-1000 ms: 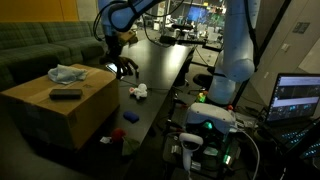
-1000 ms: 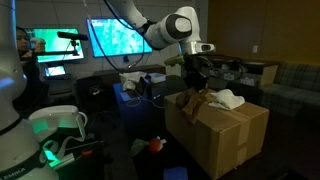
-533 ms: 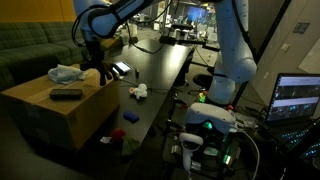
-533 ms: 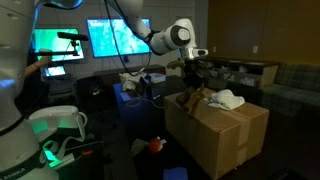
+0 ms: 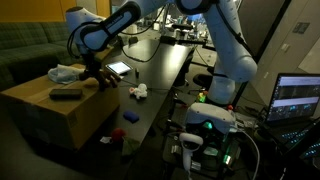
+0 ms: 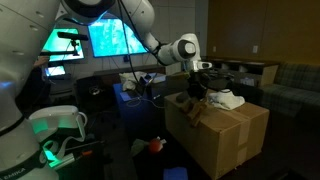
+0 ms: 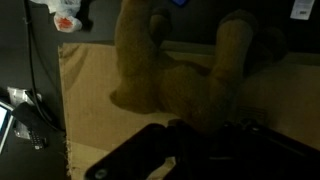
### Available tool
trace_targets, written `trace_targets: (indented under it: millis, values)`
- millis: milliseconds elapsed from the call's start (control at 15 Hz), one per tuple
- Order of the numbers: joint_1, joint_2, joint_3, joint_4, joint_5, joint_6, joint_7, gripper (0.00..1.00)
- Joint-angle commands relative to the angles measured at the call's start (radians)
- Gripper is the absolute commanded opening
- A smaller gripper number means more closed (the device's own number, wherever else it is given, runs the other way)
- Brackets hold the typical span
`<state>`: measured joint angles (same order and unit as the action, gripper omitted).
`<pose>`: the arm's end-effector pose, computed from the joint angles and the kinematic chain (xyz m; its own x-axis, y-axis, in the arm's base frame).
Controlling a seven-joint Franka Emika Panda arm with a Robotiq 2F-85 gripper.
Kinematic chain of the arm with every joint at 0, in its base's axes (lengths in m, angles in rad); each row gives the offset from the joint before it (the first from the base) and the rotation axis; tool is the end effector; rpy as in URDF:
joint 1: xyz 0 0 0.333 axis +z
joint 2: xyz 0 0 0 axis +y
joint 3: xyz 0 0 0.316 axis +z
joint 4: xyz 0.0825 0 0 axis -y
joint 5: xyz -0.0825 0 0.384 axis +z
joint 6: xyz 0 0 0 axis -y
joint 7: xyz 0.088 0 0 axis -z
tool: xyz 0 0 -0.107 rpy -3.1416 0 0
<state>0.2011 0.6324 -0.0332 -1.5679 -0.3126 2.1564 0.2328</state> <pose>0.6885 0.1074 0.2710 0.9928 0.1198 -0.0051 0.1165 -0.9541 0.2759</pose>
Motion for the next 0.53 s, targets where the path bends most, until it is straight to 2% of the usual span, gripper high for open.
trace_targets:
  millis: [0,467]
  values:
    - [0.019,0.054,-0.043,0.103,-0.029,-0.057,0.054,0.09]
    - [-0.012,0.158,-0.070,0.263,-0.006,-0.092,0.052,0.09]
